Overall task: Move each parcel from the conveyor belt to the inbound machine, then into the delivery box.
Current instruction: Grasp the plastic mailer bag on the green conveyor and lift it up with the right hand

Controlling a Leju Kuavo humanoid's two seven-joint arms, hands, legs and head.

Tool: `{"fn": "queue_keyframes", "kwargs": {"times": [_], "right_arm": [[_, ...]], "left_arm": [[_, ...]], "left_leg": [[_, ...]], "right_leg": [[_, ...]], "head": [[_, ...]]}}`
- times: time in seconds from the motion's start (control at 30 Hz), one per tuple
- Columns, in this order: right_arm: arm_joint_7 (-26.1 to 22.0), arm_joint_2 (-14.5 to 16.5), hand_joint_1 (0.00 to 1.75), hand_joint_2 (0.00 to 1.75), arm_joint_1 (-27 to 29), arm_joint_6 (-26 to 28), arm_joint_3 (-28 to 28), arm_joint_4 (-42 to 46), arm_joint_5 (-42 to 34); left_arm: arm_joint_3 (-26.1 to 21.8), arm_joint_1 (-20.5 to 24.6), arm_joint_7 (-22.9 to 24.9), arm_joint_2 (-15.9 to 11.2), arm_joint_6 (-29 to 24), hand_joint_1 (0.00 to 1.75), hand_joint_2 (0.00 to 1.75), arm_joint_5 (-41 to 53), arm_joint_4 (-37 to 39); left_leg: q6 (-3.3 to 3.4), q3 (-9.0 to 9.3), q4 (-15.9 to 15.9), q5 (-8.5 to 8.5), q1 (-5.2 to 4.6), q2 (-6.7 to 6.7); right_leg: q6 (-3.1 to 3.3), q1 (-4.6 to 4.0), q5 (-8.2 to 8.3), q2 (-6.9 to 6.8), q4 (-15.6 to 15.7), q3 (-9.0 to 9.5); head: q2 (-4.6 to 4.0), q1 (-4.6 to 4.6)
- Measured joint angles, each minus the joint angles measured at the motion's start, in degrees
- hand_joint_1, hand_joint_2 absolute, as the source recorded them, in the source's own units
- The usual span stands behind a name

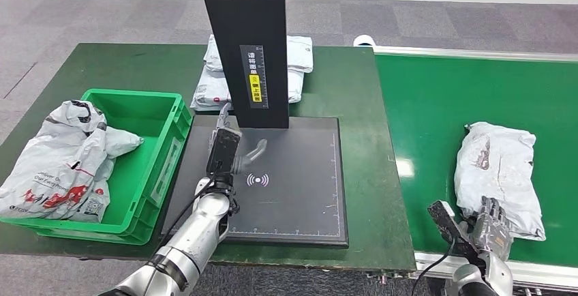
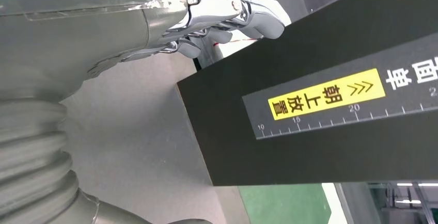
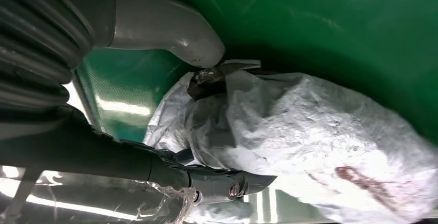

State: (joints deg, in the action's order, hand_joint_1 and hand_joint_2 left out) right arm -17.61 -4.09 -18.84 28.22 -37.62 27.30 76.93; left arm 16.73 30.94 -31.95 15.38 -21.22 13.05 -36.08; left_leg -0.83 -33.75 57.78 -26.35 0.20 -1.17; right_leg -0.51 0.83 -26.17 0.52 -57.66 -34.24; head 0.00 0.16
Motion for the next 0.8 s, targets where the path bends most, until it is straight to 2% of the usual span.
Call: {"fn": "queue_keyframes", "kwargs": {"times": [0.1, 0.23, 0.37, 0.47, 0.63, 0.8], "right_arm": [[0.43, 0.38, 0.00, 1.75, -0.10, -1.16, 1.18, 0.00, -0.10], [3.09, 0.40, 1.75, 1.75, -0.23, -6.64, 3.27, 0.01, -1.10], [4.92, -0.26, 1.75, 1.75, -0.17, -13.79, 5.49, -0.32, -3.30], [5.16, -0.77, 1.75, 1.75, -0.13, -14.71, 6.19, -0.70, -3.87], [5.76, -1.22, 1.75, 1.75, -0.21, -12.89, 6.96, -0.81, -4.14], [7.13, -1.11, 1.75, 1.75, 0.13, -5.61, 8.02, -0.27, -3.98]], "left_arm": [[-0.31, -0.03, 0.06, -0.01, 0.20, 0.00, 1.75, 0.34, -0.20], [-0.53, 0.00, 0.40, 0.01, 1.29, 0.00, 1.75, 1.37, -0.44], [-0.72, 0.20, 0.44, 0.01, 2.30, 0.00, 1.75, 1.90, -0.36], [-1.03, 0.31, 0.36, 0.00, 2.49, 0.00, 1.75, 1.88, -0.13], [-1.79, 0.30, -0.08, -0.05, 2.51, 0.00, 1.75, 1.68, 0.15], [-2.38, -0.08, -0.08, -0.18, 2.39, 0.00, 1.75, 1.57, -0.14]], "left_leg": [[0.00, 0.00, 0.00, 0.00, 0.00, 0.01], [0.00, 0.16, 0.01, -0.07, 0.01, 0.24], [0.02, 0.48, 0.01, -0.18, 0.01, 0.52], [0.03, 0.67, 0.01, -0.18, 0.01, 0.52], [0.03, 0.76, 0.02, -0.16, 0.01, 0.44], [0.01, 0.74, 0.02, -0.17, 0.01, 0.27]], "right_leg": [[0.00, 0.00, 0.00, 0.03, 0.00, 0.00], [-0.03, -0.01, 0.02, 0.34, 0.02, 0.08], [-0.06, -0.02, 0.04, 0.57, 0.13, 0.33], [-0.09, -0.02, 0.06, 0.57, 0.15, 0.55], [-0.11, -0.06, 0.07, 0.49, 0.15, 0.72], [-0.08, -0.09, 0.03, 0.39, 0.14, 0.72]], "head": [[0.00, 0.00], [0.00, 0.01], [0.00, 0.02], [0.00, 0.02], [0.00, 0.01], [0.00, 0.01]]}}
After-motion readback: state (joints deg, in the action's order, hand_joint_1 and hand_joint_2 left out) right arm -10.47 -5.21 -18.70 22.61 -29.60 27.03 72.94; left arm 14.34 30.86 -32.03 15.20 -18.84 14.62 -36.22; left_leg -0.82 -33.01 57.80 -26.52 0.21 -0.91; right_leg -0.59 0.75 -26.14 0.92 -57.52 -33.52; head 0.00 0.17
